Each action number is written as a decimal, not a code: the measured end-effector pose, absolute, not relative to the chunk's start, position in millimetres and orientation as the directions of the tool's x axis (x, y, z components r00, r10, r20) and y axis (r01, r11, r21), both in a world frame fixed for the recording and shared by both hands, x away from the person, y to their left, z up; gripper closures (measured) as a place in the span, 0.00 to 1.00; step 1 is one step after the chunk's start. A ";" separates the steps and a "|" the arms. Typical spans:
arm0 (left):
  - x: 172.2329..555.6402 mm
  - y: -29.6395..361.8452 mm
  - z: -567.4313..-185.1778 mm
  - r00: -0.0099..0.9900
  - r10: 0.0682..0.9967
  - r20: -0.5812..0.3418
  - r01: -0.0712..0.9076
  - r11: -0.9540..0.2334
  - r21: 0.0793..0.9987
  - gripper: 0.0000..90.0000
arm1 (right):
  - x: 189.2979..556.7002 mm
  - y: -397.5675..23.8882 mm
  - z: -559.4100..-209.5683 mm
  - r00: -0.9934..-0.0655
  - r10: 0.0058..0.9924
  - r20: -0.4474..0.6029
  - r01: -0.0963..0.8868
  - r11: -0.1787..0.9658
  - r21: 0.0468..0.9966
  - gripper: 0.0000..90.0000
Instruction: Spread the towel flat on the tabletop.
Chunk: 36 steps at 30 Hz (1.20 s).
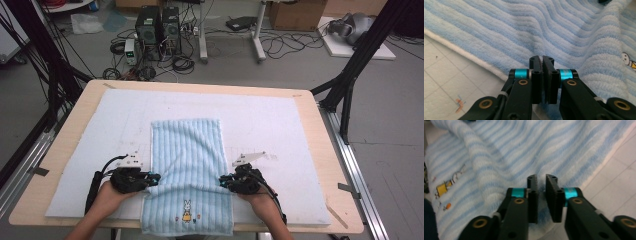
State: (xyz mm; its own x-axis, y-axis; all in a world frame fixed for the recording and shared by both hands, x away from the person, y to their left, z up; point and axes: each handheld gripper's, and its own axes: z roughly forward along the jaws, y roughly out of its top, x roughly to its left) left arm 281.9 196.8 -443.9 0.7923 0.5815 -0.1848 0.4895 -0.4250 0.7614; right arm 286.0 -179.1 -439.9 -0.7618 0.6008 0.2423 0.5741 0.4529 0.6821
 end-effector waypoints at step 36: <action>342.7 233.2 -433.5 0.576 0.795 -0.188 0.472 -0.136 0.871 0.29 | 445.5 -145.1 -441.5 -0.536 0.842 0.068 0.580 0.308 0.754 0.65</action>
State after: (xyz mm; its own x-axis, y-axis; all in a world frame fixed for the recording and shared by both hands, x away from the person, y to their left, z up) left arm 342.7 233.2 -433.5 0.5762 0.7955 -0.1878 0.4716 -0.1359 0.8713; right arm 445.5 -145.1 -441.5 -0.5359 0.8415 0.0682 0.5803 0.3085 0.7537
